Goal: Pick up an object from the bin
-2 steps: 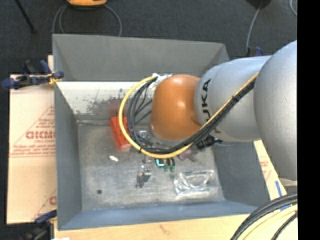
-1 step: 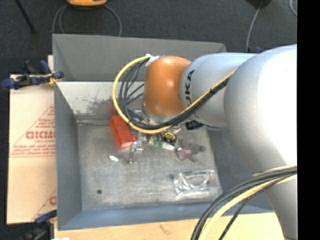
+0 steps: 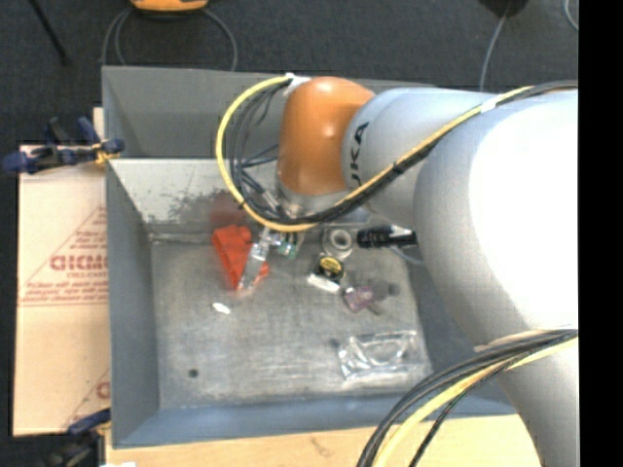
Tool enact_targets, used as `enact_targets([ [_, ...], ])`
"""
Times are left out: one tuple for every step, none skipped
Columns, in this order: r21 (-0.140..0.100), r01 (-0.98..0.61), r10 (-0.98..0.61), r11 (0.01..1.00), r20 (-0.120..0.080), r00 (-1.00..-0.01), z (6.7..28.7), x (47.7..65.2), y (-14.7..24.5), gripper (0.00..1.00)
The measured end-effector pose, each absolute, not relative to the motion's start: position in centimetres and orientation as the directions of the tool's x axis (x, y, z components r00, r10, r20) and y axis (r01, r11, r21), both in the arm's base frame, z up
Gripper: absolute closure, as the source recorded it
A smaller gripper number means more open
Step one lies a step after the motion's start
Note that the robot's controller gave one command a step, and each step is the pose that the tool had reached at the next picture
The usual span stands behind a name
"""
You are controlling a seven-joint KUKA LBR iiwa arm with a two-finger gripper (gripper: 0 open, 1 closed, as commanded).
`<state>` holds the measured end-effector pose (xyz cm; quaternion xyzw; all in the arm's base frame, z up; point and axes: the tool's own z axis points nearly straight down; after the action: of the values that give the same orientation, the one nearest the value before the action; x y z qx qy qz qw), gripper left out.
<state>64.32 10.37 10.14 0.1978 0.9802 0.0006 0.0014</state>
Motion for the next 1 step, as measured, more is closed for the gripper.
enact_targets([
  [-0.021, 0.662, 0.663, 0.749, 0.028, -0.749, 10.14, 64.46, 10.52, 0.00],
])
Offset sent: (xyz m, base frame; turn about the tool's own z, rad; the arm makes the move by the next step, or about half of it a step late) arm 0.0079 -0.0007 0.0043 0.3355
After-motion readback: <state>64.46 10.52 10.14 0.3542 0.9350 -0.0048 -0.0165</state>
